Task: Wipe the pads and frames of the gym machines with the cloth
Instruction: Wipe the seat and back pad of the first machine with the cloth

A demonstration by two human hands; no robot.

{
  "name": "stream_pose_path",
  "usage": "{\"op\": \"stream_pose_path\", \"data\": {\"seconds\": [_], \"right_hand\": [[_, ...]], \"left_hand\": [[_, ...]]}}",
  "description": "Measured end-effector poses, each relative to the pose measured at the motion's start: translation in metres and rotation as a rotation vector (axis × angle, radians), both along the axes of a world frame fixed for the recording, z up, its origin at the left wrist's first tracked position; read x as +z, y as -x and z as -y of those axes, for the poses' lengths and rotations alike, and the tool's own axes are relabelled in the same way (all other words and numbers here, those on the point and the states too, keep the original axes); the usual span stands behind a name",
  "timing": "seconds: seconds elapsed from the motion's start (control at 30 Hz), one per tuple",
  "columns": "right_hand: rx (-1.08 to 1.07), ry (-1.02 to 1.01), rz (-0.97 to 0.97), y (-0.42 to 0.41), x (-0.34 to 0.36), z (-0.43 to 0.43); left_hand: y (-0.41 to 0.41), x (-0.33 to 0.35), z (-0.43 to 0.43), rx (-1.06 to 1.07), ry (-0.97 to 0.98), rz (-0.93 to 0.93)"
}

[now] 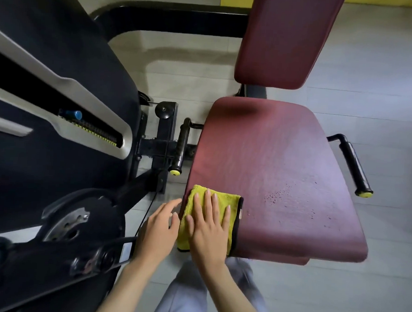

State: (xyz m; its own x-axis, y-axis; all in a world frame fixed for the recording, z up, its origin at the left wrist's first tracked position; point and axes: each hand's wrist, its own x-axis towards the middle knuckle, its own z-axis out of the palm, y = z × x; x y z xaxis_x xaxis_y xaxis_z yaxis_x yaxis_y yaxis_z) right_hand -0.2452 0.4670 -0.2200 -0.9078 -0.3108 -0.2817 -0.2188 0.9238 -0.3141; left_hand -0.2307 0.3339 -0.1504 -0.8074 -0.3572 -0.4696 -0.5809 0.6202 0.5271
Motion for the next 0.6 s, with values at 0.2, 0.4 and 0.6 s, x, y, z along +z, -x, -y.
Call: {"op": "stream_pose_path", "data": {"seconds": [0.2,0.4,0.6], "right_hand": [[0.045,-0.009,-0.035,0.020,-0.011,0.029],[0.088,0.053,-0.088,0.036,-0.017,-0.021],[-0.102,-0.086,-0.104,0.074,-0.018,-0.179]], "left_hand": [[0.009,-0.013,0.013,0.099,0.072,-0.041],[0.019,-0.027,-0.008,0.106,0.088,-0.013],[0.033,-0.033,-0.061,0.147,0.105,-0.001]]}}
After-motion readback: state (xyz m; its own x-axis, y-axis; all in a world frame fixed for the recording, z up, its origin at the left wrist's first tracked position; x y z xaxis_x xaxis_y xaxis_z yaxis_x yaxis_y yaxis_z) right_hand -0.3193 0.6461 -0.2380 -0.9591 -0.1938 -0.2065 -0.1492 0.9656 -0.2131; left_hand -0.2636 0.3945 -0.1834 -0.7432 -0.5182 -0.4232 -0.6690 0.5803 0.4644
